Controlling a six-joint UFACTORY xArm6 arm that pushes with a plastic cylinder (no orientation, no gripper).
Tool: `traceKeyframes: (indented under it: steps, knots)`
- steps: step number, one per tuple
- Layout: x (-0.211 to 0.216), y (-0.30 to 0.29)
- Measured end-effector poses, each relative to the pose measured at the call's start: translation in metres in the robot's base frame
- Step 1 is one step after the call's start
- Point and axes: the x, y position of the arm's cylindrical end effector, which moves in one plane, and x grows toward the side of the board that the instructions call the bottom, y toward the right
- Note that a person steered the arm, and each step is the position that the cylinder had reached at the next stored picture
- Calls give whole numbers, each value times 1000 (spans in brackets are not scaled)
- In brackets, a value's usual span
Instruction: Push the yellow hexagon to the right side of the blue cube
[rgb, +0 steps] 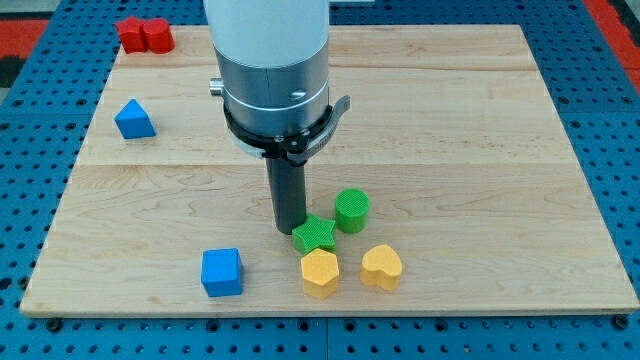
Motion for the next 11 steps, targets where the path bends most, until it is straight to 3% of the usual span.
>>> traceKeyframes:
  steps: [2, 3, 4, 7, 9, 10, 11]
  knots:
    - [-8, 10]
    - [26, -19]
    - [38, -10]
    - [-9, 43]
    - [-24, 27]
    - [4, -21]
    - [43, -12]
